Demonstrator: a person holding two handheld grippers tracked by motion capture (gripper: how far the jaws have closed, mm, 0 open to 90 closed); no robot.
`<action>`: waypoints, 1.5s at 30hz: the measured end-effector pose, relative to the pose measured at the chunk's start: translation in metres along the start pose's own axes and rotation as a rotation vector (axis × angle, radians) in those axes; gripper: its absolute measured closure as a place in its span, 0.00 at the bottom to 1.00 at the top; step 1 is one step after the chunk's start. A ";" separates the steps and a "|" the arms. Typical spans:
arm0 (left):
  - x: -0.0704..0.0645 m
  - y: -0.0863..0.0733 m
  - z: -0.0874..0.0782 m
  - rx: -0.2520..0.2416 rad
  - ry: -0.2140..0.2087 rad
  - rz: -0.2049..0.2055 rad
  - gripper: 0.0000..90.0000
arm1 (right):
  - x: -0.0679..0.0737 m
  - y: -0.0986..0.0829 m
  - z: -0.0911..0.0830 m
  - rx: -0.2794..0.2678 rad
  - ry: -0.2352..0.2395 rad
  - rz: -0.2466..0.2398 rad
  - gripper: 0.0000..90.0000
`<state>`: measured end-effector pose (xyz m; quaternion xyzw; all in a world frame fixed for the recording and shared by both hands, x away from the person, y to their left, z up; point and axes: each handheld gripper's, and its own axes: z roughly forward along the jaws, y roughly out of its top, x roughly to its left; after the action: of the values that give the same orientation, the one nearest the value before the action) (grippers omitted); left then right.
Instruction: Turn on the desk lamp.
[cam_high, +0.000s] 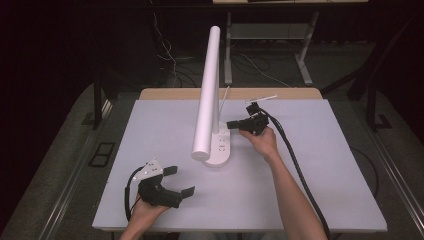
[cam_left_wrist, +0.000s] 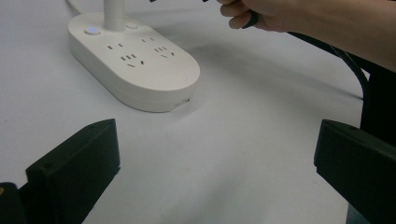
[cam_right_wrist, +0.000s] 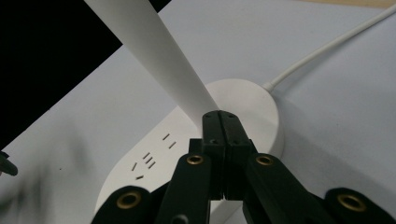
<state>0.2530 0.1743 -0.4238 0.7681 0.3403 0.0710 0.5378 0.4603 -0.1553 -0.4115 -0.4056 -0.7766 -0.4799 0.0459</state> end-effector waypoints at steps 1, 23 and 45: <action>0.000 0.000 0.000 0.000 0.000 0.000 0.00 | -0.001 -0.001 0.002 0.001 0.002 -0.003 1.00; 0.000 0.000 0.000 0.002 0.000 0.001 0.00 | -0.015 -0.011 0.025 0.002 -0.002 0.031 1.00; 0.000 0.000 0.001 0.009 -0.003 0.007 0.00 | -0.013 -0.013 0.033 -0.009 0.007 0.011 1.00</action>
<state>0.2533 0.1732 -0.4240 0.7716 0.3373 0.0703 0.5347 0.4706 -0.1400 -0.4447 -0.4082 -0.7722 -0.4844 0.0495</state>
